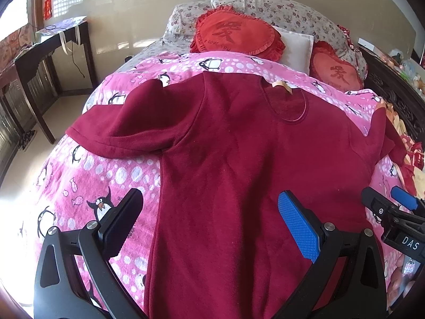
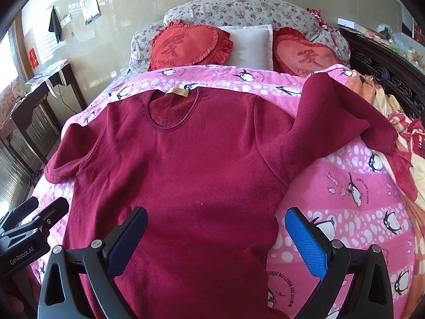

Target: Fold small clothes

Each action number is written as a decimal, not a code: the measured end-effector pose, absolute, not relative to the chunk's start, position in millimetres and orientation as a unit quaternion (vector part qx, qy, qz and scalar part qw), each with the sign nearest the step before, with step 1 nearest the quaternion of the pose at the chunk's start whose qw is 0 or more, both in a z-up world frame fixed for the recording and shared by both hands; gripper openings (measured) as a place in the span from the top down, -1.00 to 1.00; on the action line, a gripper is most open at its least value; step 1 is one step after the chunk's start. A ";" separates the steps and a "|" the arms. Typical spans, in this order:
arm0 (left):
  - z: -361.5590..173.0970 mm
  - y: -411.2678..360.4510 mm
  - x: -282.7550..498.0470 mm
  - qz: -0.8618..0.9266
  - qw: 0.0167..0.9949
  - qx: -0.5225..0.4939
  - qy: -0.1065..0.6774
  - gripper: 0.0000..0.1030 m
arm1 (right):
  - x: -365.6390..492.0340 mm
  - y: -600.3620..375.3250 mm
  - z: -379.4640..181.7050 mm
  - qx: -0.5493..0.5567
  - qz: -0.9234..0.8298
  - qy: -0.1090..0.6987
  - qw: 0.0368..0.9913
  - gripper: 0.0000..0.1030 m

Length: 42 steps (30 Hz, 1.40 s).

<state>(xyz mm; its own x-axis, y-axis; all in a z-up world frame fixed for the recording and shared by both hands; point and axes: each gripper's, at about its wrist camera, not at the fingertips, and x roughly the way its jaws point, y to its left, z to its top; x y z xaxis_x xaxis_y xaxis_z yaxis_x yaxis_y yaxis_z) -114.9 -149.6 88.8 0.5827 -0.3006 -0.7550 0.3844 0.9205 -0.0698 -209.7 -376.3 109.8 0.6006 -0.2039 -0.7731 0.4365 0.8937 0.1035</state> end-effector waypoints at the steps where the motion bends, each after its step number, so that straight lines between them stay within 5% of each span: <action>1: 88.6 -149.2 -114.2 -0.192 0.888 0.050 0.415 -0.98 | -209.3 -376.3 109.5 0.141 -0.181 0.409 0.883 -0.99; 42: 69.8 -111.7 -63.4 -0.147 0.884 0.014 0.443 -0.98 | -138.2 -330.4 85.7 0.112 -0.135 0.443 0.880 -1.00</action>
<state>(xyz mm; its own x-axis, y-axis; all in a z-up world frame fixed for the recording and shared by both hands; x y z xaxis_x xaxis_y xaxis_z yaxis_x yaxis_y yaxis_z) -63.4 -111.7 69.8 0.5641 -0.2476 -0.7877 0.2716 0.9565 -0.1061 -138.2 -330.4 85.7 0.5721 -0.1379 -0.8085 0.3358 0.9388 0.0775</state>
